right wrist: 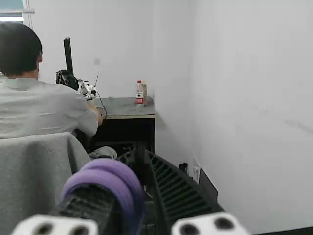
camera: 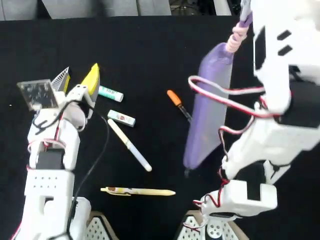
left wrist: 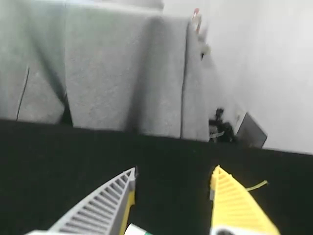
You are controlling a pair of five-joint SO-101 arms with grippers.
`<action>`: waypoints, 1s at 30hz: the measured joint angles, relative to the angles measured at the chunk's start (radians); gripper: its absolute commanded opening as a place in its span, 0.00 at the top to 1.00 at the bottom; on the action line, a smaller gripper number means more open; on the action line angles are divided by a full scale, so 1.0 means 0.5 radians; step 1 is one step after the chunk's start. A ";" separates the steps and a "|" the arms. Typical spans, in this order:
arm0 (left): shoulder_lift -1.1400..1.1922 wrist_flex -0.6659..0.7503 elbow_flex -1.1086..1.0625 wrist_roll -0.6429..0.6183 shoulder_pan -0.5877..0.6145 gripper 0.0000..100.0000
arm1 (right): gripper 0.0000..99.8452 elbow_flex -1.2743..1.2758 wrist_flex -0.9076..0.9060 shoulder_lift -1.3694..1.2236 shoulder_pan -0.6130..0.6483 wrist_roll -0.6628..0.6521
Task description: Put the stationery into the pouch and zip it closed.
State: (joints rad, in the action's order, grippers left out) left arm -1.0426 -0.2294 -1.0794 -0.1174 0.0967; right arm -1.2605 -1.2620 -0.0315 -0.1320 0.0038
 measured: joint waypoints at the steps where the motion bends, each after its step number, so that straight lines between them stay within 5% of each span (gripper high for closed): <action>1: 0.101 0.012 0.031 0.000 0.015 0.75 | 0.99 -0.028 -0.080 0.025 0.000 0.003; 10: 1.191 -0.117 0.617 -0.018 0.058 0.75 | 0.99 -0.098 -0.687 0.218 0.006 -0.068; 16: 1.807 -0.786 1.353 -0.245 0.058 0.75 | 0.99 -0.098 -0.825 0.218 0.273 -0.430; 21: 2.314 -1.390 2.022 -0.457 0.058 0.75 | 0.99 -0.098 -0.844 0.218 0.454 -0.488; 30: 3.017 -1.982 2.885 -0.936 0.040 0.75 | 0.99 -0.098 -0.844 0.218 0.466 -0.580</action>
State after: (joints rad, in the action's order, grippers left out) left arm 0.4657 -1.2206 0.3629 -0.5854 0.1166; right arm -1.3096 -1.6840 0.0775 0.1013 -0.2862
